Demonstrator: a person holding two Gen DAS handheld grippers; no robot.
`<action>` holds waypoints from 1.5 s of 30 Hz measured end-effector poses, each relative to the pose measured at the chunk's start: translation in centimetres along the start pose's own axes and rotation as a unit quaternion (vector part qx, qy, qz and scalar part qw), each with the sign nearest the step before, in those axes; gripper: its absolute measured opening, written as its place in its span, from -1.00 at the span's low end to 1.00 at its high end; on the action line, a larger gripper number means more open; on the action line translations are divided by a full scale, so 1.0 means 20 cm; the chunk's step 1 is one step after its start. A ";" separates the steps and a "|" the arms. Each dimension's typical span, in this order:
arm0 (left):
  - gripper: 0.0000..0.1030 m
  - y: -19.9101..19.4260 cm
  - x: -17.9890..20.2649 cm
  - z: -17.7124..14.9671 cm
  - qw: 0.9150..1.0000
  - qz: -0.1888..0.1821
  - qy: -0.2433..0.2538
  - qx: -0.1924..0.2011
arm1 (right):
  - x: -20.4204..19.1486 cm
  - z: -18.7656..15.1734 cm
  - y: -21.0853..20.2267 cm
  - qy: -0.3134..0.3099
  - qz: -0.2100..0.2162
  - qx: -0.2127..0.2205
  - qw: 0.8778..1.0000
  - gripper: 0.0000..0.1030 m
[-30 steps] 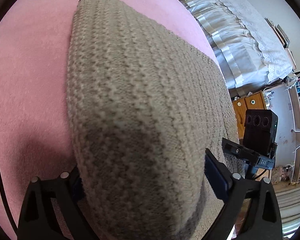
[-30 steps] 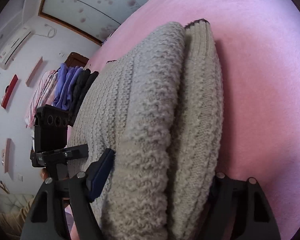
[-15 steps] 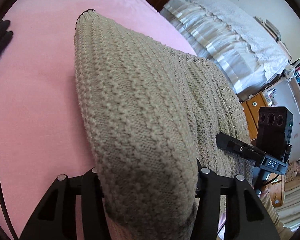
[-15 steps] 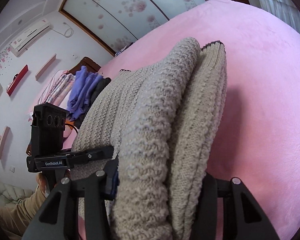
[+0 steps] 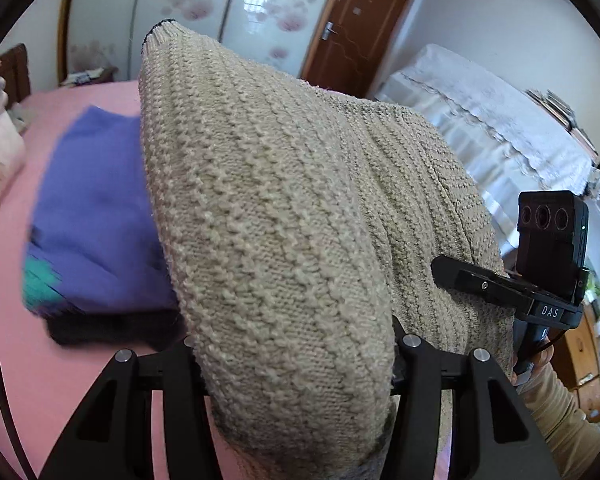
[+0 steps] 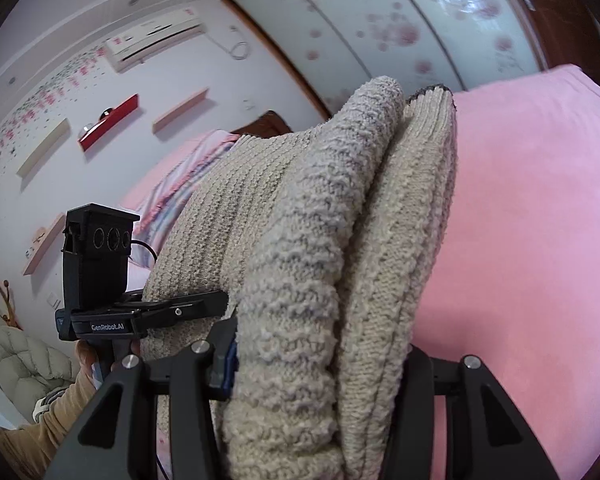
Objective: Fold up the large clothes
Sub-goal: 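Carry the folded cardigan with both tools onto the clothes stack and release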
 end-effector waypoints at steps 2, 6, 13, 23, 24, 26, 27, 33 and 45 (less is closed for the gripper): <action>-0.01 -0.04 -0.23 0.14 1.000 0.020 0.002 -0.003 | -0.09 0.08 0.22 -0.010 0.012 -0.002 1.000 -0.08; 0.00 -0.02 -0.51 0.39 0.999 0.045 0.000 -0.011 | -0.24 0.23 0.66 -0.003 0.019 -0.011 1.000 -0.08; 0.01 0.07 -1.08 0.66 0.999 0.045 0.006 -0.025 | -0.39 0.38 1.20 0.012 -0.003 -0.014 1.000 -0.08; 0.17 0.55 -1.53 0.49 0.998 0.012 -0.012 -0.068 | -0.26 0.26 1.84 0.059 -0.082 -0.057 0.993 -0.08; 0.24 0.58 -1.53 0.47 0.998 0.004 -0.015 -0.060 | -0.23 0.22 1.87 0.062 -0.088 -0.058 0.993 -0.08; 0.34 0.60 -1.58 0.42 0.999 -0.011 -0.017 -0.049 | -0.18 0.16 1.90 0.071 -0.100 -0.063 0.990 -0.08; 0.41 0.60 -1.61 0.39 0.999 -0.012 -0.018 -0.045 | -0.16 0.14 1.92 0.076 -0.101 -0.065 0.990 -0.07; 0.89 0.65 -1.75 0.32 0.998 0.001 -0.064 -0.027 | -0.18 0.17 2.03 0.031 -0.128 -0.069 0.989 0.26; 0.99 0.65 -1.73 0.34 0.999 0.037 -0.033 -0.018 | -0.22 0.22 2.03 -0.015 -0.200 -0.067 0.977 0.63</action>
Point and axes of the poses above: each gripper's, at about its wrist camera, not at the fingertips, and y roughly the way its jaws point, x to its right, z to its top, the point moved 3 cm from there along y, roughly the way its jaws point, and after that the axes turned 12 degrees about x, right-handed, at the moved point
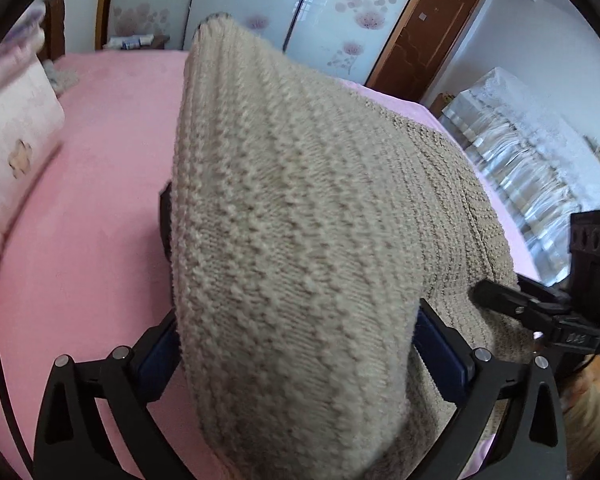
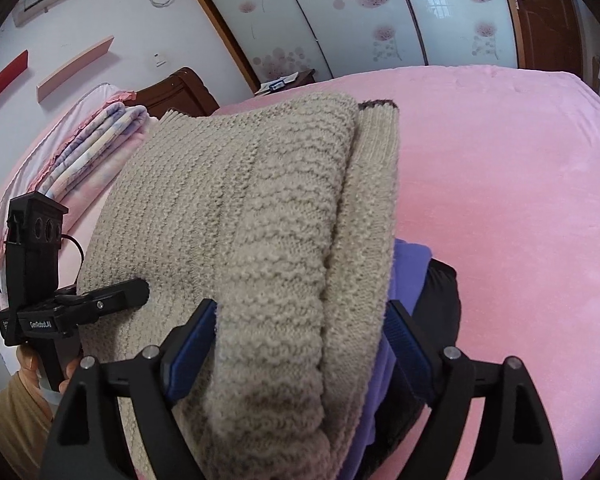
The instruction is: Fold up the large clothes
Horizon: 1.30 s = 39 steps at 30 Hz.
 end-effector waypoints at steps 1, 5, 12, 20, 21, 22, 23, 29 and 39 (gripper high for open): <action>0.99 -0.03 0.03 0.01 1.000 0.017 0.019 0.007 | -0.01 0.01 -0.01 0.000 -0.003 -0.002 1.000 0.63; 0.98 -0.15 0.12 0.03 0.996 0.059 0.063 0.032 | 0.00 0.03 -0.13 -0.010 -0.022 0.002 1.000 0.63; 0.98 -0.45 0.26 0.04 0.982 0.142 0.097 0.077 | -0.02 0.08 -0.37 -0.016 -0.043 0.020 0.999 0.63; 0.98 -0.74 0.63 -0.13 0.970 0.197 0.101 0.104 | -0.02 -0.02 -0.69 -0.022 -0.057 0.045 0.997 0.63; 0.98 -0.76 0.69 -0.15 0.970 0.196 0.097 0.105 | -0.01 -0.05 -0.75 -0.024 -0.056 0.049 0.997 0.63; 0.98 -0.78 0.77 -0.20 0.971 0.197 0.088 0.108 | 0.00 -0.08 -0.80 -0.025 -0.059 0.052 0.997 0.63; 0.98 -0.79 0.82 -0.23 0.971 0.197 0.084 0.107 | 0.02 -0.11 -0.84 -0.026 -0.062 0.054 0.996 0.63; 0.98 -0.81 1.17 -0.47 0.974 0.204 0.054 0.085 | 0.16 -0.31 -1.15 -0.022 -0.082 0.042 0.995 0.63; 0.98 -0.96 1.62 -0.86 0.973 0.212 0.025 0.086 | 0.40 -0.63 -1.64 0.008 -0.084 0.028 0.996 0.63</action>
Point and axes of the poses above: each gripper's, at about its wrist camera, not at the fingertips, and y roughly the way its jaws point, x to its right, z to its top, the point moved 3 cm from there along y, roughly the way its jaws point, and after that the axes turned 12 degrees about x, right-handed, at the moved point
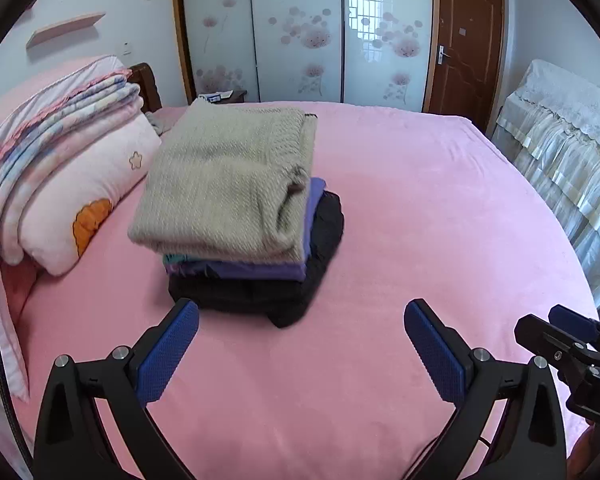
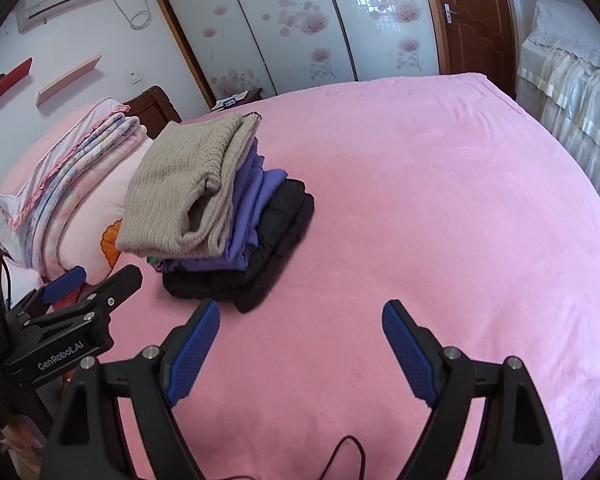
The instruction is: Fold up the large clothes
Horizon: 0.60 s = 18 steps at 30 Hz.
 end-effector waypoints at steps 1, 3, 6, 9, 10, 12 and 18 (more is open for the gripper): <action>0.98 -0.04 0.03 -0.03 1.000 0.003 -0.007 -0.002 | 0.02 -0.02 -0.03 0.005 0.002 -0.001 1.000 0.63; 0.98 -0.10 0.07 -0.07 1.000 0.007 -0.014 -0.006 | 0.08 -0.07 -0.11 0.008 0.003 -0.003 1.000 0.63; 0.98 -0.22 0.16 -0.14 1.000 0.018 -0.019 -0.011 | 0.12 -0.12 -0.21 -0.003 -0.009 0.000 1.000 0.63; 0.98 -0.29 0.20 -0.17 0.999 0.010 -0.032 -0.015 | 0.15 -0.19 -0.30 -0.006 -0.011 -0.004 1.000 0.63; 0.98 -0.32 0.22 -0.19 0.999 0.000 -0.036 -0.014 | 0.16 -0.21 -0.33 -0.004 -0.008 -0.009 1.000 0.63; 0.98 -0.37 0.25 -0.21 0.999 -0.017 -0.033 -0.010 | 0.19 -0.25 -0.39 0.005 0.004 -0.013 1.000 0.63; 0.98 -0.51 0.29 -0.28 0.999 -0.036 -0.011 0.026 | 0.22 -0.35 -0.60 0.023 -0.003 0.023 0.999 0.63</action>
Point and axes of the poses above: each gripper's, at about its wrist camera, not at the fingertips, and y roughly the way its jaws point, x to its right, z to its top, the point moved 3 cm from there along y, roughly the way its jaws point, and after that the axes turned 12 degrees about x, right-handed, at the moved point
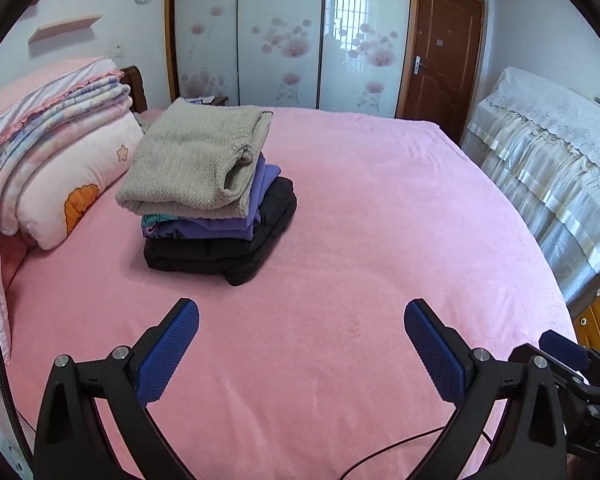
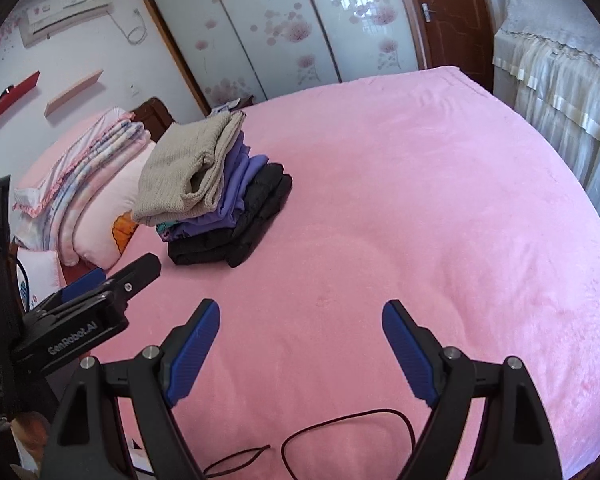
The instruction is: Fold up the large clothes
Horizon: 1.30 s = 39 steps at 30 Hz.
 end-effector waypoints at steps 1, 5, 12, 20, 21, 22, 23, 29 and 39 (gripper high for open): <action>0.98 -0.03 -0.01 0.00 1.000 0.001 -0.002 0.001 | 0.00 -0.01 -0.03 0.005 0.003 0.003 1.000 0.63; 0.98 -0.17 -0.03 -0.02 1.000 0.000 -0.020 0.003 | -0.07 -0.06 -0.13 0.002 0.015 0.002 1.000 0.63; 0.98 -0.51 0.02 -0.13 1.000 0.005 -0.027 -0.007 | -0.16 -0.10 -0.47 -0.016 0.040 0.043 0.998 0.63; 0.98 -0.80 0.10 -0.36 0.998 -0.011 -0.033 -0.051 | -0.16 -0.26 -0.84 0.002 0.066 0.030 0.997 0.63; 0.98 -0.83 0.11 -0.39 0.998 -0.014 -0.033 -0.054 | -0.17 -0.28 -0.89 -0.001 0.069 0.032 0.997 0.63; 0.98 -0.88 0.12 -0.41 0.998 -0.017 -0.034 -0.055 | -0.18 -0.30 -0.94 -0.002 0.073 0.033 0.997 0.63; 0.98 -0.90 0.12 -0.42 0.998 -0.019 -0.033 -0.054 | -0.19 -0.32 -0.99 -0.002 0.076 0.034 0.996 0.63; 0.98 -1.08 0.16 -0.49 0.999 -0.023 -0.023 -0.041 | -0.21 -0.39 -1.22 -0.014 0.069 0.055 0.996 0.63; 0.98 -1.22 0.25 -0.54 0.999 -0.039 -0.004 -0.028 | -0.17 -0.43 -1.47 -0.020 0.049 0.080 0.995 0.63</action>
Point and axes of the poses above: each gripper's, at about its wrist camera, not at the fingertips, and y roughly the way its jaws point, x to its right, z to its top, the point moved 3 cm from there along y, roughly the way its jaws point, and after that the axes turned 12 degrees about x, right-handed, at the moved point
